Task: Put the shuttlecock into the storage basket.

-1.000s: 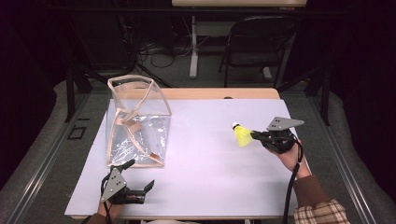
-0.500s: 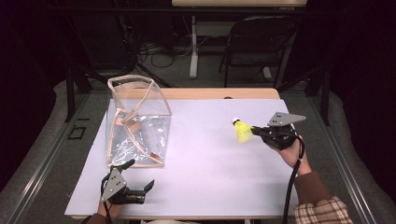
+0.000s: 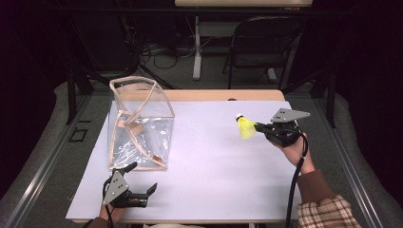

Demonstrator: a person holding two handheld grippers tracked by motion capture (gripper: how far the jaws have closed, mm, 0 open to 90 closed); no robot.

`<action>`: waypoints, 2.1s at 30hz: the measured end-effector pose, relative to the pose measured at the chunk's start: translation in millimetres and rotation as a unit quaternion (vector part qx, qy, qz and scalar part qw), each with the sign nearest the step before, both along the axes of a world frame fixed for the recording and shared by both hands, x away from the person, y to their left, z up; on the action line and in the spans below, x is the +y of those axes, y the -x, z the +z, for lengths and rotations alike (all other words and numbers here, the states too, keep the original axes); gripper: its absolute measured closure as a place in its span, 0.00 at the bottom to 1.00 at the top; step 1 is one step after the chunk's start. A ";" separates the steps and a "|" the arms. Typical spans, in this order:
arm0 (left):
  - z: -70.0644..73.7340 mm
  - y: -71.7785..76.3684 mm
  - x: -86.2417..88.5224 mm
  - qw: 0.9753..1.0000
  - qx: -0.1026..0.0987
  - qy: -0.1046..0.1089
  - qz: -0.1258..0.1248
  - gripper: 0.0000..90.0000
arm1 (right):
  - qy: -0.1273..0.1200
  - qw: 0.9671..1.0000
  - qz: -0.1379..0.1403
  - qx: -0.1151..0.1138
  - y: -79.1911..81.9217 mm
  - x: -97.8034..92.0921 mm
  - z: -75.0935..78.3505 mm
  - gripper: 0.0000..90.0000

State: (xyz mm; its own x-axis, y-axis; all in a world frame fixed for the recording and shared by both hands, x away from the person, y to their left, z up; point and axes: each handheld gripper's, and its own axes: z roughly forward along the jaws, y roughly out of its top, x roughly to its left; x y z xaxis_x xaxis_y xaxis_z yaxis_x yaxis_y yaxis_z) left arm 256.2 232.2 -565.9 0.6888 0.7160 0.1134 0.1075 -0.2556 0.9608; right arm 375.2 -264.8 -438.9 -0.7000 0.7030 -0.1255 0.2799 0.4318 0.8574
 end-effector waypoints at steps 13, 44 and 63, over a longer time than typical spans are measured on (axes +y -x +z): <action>-0.1 0.2 -0.1 1.000 0.000 0.001 0.000 0.00 | -0.005 1.000 -0.006 -0.007 -10.2 8.0 6.1 1.00; -0.3 -0.2 0.3 1.000 0.001 0.004 0.001 0.00 | -0.022 1.000 0.005 -0.003 -42.0 47.3 14.7 1.00; 0.6 -0.6 1.5 1.000 0.004 0.017 0.000 0.00 | -0.013 1.000 0.016 0.002 -52.3 73.1 19.2 1.00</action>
State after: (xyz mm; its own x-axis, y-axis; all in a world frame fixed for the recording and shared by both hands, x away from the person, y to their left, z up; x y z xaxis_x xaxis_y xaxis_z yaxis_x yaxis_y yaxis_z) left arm 256.8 233.8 -565.2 0.6899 0.7192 0.0825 0.1157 -0.2221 0.9681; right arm 427.5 -191.7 -419.8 -0.7229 0.6831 -0.1044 0.2696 0.4179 0.8676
